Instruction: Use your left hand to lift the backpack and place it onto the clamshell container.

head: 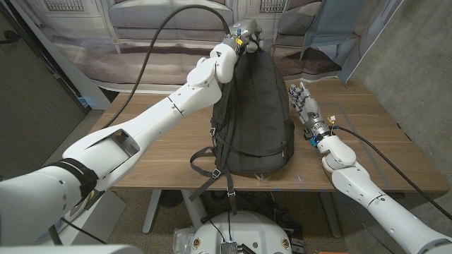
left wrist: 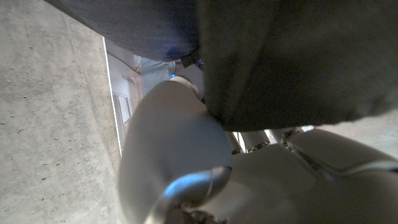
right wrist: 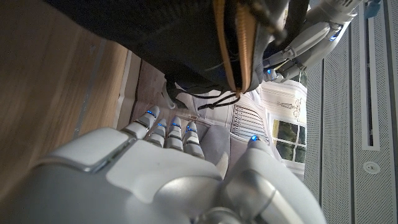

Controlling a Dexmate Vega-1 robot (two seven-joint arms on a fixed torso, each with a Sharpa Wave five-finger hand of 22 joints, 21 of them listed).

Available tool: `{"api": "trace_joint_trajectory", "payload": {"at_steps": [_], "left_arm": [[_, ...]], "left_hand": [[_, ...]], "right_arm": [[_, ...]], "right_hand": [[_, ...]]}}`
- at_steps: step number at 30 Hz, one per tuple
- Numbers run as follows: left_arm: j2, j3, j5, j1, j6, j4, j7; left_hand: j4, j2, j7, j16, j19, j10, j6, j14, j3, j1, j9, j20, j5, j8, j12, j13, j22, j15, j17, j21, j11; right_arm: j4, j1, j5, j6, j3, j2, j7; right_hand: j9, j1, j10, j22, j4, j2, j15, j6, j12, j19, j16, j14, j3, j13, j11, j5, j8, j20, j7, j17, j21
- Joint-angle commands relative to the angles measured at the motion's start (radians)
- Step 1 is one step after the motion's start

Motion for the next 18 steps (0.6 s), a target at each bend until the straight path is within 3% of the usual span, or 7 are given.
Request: {"api": "trace_joint_trajectory", "payload": {"at_steps": [1,10,18], "left_arm": [[-0.022,0.035,0.002,-0.036,-0.014,0.110,0.045],[-0.039,0.095,0.055,-0.068,-0.021,0.182,0.060],[-0.058,0.110,0.049,-0.081,-0.044,0.238,0.060]], "left_hand": [[0.000,0.001,-0.004,-0.004,-0.007,0.015,0.002,0.031,-0.007,-0.008,0.003,-0.101,0.004,0.012,-0.003,0.003,0.002,-0.085,0.008,0.001,-0.001],[0.000,0.004,-0.009,-0.018,-0.042,0.014,0.004,0.002,-0.010,-0.009,-0.002,-0.090,0.003,0.015,-0.010,0.003,-0.003,-0.076,0.012,-0.022,-0.001],[-0.001,0.010,-0.008,-0.024,-0.061,0.018,0.002,-0.006,-0.020,-0.008,-0.004,-0.077,0.002,0.018,-0.010,0.007,-0.003,-0.074,0.011,-0.034,-0.001]], "right_arm": [[0.025,0.022,-0.005,-0.002,-0.011,0.014,0.003],[0.034,0.029,-0.007,0.005,-0.014,0.021,0.005],[0.044,0.030,-0.005,0.013,-0.014,0.024,0.012]], "right_hand": [[0.005,0.012,0.006,0.004,-0.004,0.002,0.002,0.003,-0.004,0.012,0.003,0.005,-0.002,0.006,0.004,-0.001,-0.001,-0.004,0.005,0.006,0.003],[0.005,0.012,0.007,0.004,-0.005,0.003,0.001,0.003,-0.004,0.011,0.002,0.005,-0.003,0.006,0.004,-0.001,-0.001,-0.004,0.006,0.006,0.003],[0.005,0.012,0.007,0.004,-0.005,0.003,0.001,0.003,-0.004,0.012,0.003,0.006,-0.003,0.006,0.003,-0.001,-0.001,-0.005,0.005,0.006,0.003]]}}
